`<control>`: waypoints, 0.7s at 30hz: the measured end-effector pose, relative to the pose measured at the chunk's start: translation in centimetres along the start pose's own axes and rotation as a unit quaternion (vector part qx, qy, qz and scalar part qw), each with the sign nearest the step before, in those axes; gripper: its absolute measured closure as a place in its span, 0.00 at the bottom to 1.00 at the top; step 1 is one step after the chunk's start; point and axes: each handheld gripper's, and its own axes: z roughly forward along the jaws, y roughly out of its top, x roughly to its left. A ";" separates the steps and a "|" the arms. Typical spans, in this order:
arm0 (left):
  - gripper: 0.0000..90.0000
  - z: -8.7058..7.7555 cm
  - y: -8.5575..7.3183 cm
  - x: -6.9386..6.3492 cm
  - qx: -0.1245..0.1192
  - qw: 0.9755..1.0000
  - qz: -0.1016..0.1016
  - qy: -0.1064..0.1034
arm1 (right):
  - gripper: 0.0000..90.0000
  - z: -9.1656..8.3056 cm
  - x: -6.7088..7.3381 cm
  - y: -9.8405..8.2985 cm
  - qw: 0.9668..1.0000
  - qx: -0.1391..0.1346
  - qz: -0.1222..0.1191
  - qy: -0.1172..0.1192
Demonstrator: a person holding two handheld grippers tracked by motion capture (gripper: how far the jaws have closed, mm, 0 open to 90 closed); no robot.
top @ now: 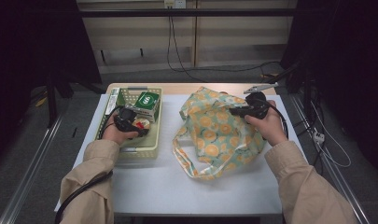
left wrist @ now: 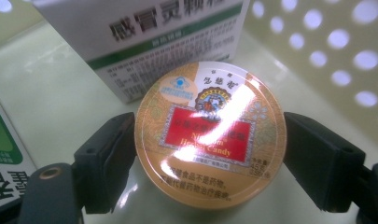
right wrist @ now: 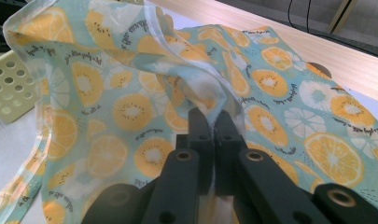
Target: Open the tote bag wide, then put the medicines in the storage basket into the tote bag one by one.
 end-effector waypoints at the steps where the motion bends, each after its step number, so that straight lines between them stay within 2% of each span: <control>1: 0.23 -0.5 0.1 0.2 -0.012 1.000 -0.013 -0.015 | 0.99 0.0 0.0 -0.1 1.000 0.000 0.001 -0.001; 3: 0.25 -0.8 0.2 0.3 -0.020 1.000 -0.016 -0.012 | 0.99 0.0 -0.1 -0.2 1.000 0.000 0.002 0.000; 7: 0.25 -1.3 0.6 0.2 -0.029 0.999 -0.031 -0.022 | 0.99 0.0 -0.1 -0.2 1.000 0.000 0.003 0.001; 8: 0.25 -1.4 0.8 0.1 -0.030 0.999 -0.030 -0.023 | 0.99 0.0 -0.1 -0.2 1.000 -0.001 0.002 0.000; 9: 0.25 -1.5 0.9 0.1 -0.025 0.999 -0.020 -0.016 | 0.99 -0.1 -0.1 -0.2 1.000 -0.002 0.002 0.001; 10: 0.25 -1.5 1.0 -0.1 -0.029 0.999 -0.027 -0.022 | 0.99 -0.1 -0.1 -0.2 1.000 -0.002 0.001 0.001; 11: 0.25 -1.6 1.2 -0.2 -0.026 0.999 -0.023 -0.028 | 0.99 -0.1 -0.1 -0.2 1.000 -0.002 0.001 0.001; 15: 0.25 -2.3 1.8 -0.4 -0.033 0.999 -0.022 -0.028 | 0.99 -0.1 -0.1 -0.2 1.000 -0.001 0.003 0.000; 19: 0.25 -3.1 2.2 -0.3 -0.032 0.999 -0.030 -0.032 | 0.99 -0.1 0.0 -0.2 1.000 -0.002 0.002 0.001; 21: 0.25 -3.3 2.3 -0.3 -0.028 0.999 -0.027 -0.028 | 0.99 -0.1 0.0 -0.2 1.000 -0.003 0.003 0.002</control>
